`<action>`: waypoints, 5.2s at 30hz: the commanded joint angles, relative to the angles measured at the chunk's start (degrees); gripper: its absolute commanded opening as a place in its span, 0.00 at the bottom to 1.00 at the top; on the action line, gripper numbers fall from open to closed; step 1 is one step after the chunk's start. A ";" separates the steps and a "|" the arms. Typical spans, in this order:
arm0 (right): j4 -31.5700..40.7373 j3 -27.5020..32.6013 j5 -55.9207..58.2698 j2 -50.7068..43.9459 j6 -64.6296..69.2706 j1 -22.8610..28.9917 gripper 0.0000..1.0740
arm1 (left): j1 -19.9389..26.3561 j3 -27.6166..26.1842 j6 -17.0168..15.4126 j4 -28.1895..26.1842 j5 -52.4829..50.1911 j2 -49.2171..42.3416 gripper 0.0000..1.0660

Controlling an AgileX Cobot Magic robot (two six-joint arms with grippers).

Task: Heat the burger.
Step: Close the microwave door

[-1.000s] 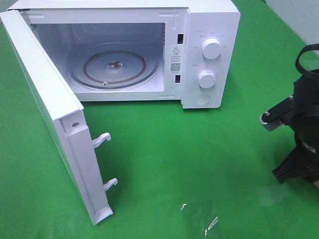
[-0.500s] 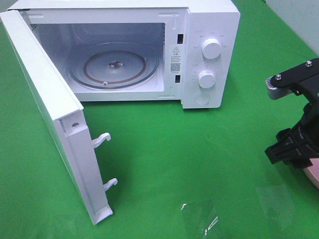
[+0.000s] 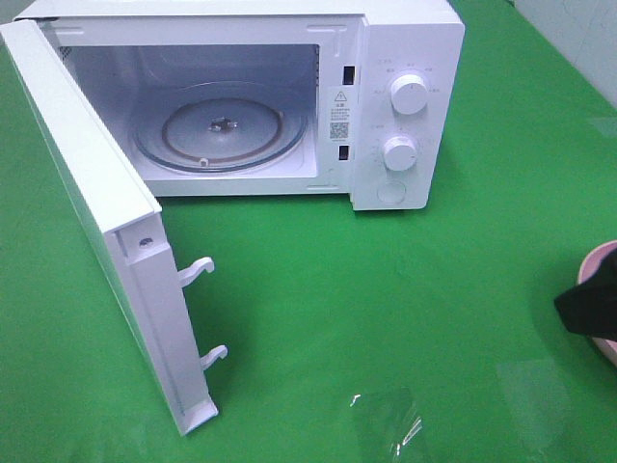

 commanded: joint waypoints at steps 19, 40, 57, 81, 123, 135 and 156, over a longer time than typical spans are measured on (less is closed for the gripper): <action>0.74 2.18 10.77 -27.10 -1.49 -3.50 0.71 | 0.23 0.17 0.00 -0.11 -0.74 -0.34 0.92; 1.78 8.48 6.47 -49.68 -2.69 -27.39 0.71 | 0.23 0.17 0.00 -0.11 -0.74 -0.40 0.92; 2.29 8.48 6.36 -49.68 -2.69 -27.33 0.71 | 0.23 0.17 0.00 0.00 -0.74 -0.40 0.92; 2.29 8.48 6.36 -49.68 -2.69 -27.33 0.71 | 0.23 0.17 0.00 0.00 -0.74 -0.40 0.92; 2.29 8.48 6.36 -49.68 -2.69 -27.33 0.71 | 0.23 2.12 -3.27 0.63 -28.93 13.18 0.13; 2.29 8.48 6.36 -49.68 -2.58 -27.33 0.71 | 0.23 9.11 -3.27 0.63 -53.57 27.22 0.00; 2.29 8.48 6.36 -49.68 -2.58 -27.33 0.71 | 0.23 19.02 -14.15 13.75 -96.26 57.35 0.00</action>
